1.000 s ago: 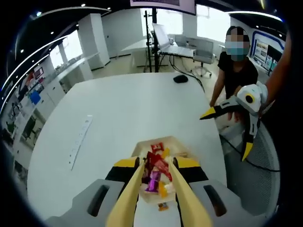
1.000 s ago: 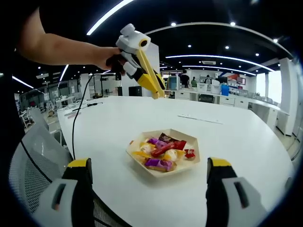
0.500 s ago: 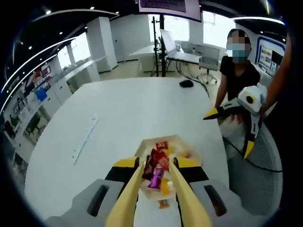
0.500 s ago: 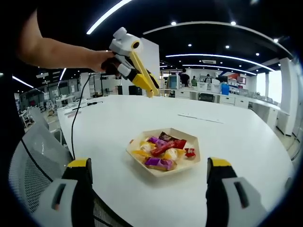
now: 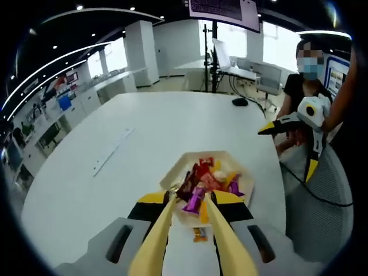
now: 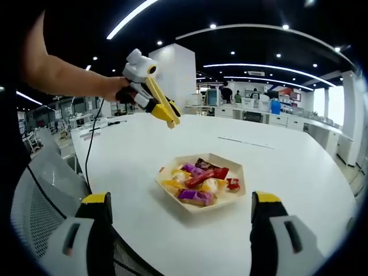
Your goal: Place the target food into the container with the food tongs after gripping and lifting it, then release it inside without dropping or visibly crushing the food.
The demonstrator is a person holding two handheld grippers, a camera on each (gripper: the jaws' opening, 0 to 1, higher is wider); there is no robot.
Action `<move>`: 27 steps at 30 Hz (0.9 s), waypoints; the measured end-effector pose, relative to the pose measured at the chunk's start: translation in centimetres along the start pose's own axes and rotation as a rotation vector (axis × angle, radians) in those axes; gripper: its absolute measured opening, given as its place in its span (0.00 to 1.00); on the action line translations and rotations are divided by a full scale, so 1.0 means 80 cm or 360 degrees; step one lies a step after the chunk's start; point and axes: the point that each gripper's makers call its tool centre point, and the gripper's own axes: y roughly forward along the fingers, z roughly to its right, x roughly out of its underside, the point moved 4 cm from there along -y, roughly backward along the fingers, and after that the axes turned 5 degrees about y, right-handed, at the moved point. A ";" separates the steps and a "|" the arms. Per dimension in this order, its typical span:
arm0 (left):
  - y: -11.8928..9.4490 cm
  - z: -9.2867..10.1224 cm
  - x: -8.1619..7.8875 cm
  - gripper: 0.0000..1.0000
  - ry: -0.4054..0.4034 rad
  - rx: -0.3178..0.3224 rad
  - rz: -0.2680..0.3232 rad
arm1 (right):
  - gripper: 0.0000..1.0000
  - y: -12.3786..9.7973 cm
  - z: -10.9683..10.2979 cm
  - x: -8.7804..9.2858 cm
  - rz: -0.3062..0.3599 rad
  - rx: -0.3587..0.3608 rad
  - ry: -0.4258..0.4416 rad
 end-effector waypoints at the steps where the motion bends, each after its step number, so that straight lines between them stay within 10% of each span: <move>1: 0.000 0.000 0.005 0.25 -0.0009 -0.0008 -0.0002 | 0.99 0.000 0.000 0.000 -0.0002 -0.0002 -0.0001; 27: 0.041 0.030 0.117 0.25 -0.0105 -0.0146 -0.0002 | 1.00 0.000 0.000 -0.002 0.0014 -0.0001 -0.0003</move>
